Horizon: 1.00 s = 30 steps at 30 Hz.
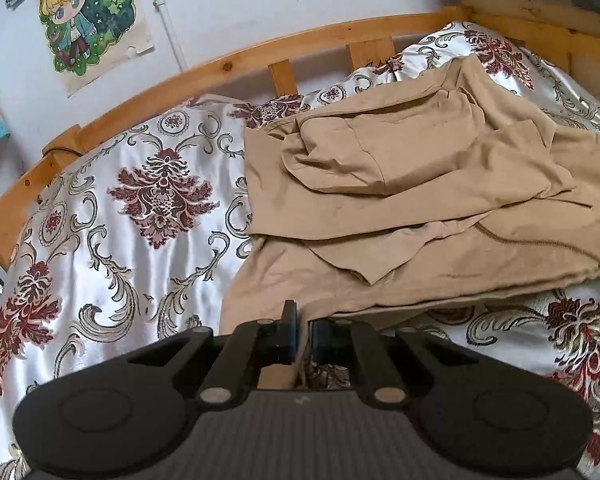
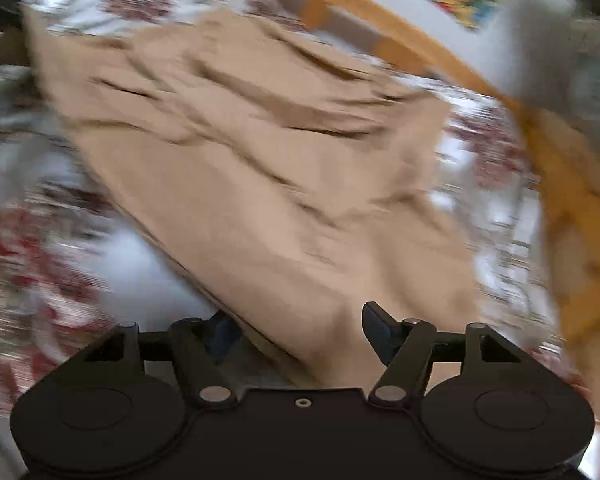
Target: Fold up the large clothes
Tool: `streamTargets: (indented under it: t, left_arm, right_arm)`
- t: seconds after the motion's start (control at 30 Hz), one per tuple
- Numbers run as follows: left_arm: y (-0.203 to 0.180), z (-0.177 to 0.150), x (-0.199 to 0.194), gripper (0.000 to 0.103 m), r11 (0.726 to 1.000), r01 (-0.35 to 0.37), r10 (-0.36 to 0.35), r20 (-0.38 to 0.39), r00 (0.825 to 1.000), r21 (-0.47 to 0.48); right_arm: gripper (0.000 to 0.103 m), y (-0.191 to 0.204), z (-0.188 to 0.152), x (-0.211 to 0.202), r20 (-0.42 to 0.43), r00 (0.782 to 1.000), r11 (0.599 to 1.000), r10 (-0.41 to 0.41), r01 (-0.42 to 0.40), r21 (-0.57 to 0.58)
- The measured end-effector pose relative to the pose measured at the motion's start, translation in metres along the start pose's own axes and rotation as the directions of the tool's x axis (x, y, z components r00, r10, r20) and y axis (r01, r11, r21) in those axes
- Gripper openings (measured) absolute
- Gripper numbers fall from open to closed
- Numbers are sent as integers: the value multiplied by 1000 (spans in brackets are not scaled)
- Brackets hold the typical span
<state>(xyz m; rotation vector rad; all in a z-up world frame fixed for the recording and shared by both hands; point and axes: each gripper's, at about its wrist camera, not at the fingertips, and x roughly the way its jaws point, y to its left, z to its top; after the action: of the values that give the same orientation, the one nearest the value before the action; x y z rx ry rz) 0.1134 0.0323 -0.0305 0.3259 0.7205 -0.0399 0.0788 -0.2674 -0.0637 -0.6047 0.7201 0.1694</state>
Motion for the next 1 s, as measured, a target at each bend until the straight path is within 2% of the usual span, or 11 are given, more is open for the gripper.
streamTargets:
  t: [0.07,0.1,0.13,0.17,0.2,0.27,0.3,0.47,0.73,0.87,1.0]
  left_arm:
    - [-2,-8,3,21,999,-17,17,-9,1000,40]
    - [-4,-13,4,28,998,-28,29,-14,999,58]
    - [-5,-20,7,38,997,-41,43,-27,999,73]
    - [-5,-27,12,39,996,-40,45,-56,997,81]
    - [-4,-33,16,39,997,-24,31,-90,995,72]
    - [5,-40,19,7,1000,22,-24,-135,991,-17]
    - [9,-41,18,7,998,31,-39,-136,990,-57]
    - [23,-31,-20,3,997,50,-51,-16,999,-65]
    - [68,7,-107,3,993,117,-116,75,990,-10]
    - [73,44,-104,3,996,85,-88,92,992,31]
    - [67,84,-64,3,995,-10,1,88,996,96]
  right_arm:
    - [61,-8,-4,-3,15,998,998,-64,64,-14]
    - [49,-8,-6,-5,19,995,994,-97,98,-41]
    - [49,-8,-9,-5,20,993,990,-119,120,-78]
    - [48,-5,-13,-6,21,992,985,-126,128,-116]
    - [42,-2,-15,-7,21,992,982,-123,125,-144]
    - [20,2,-16,-7,0,995,979,-102,101,-175]
    - [2,5,-16,-9,-2,995,980,-96,94,-177]
    - [3,7,-1,-38,64,992,983,-107,115,-146]
    - [2,-6,18,-132,203,966,978,-161,184,-99]
    - [2,-27,45,-128,222,960,982,-174,186,-37]
    - [3,-49,83,-79,220,946,968,-239,249,-16]
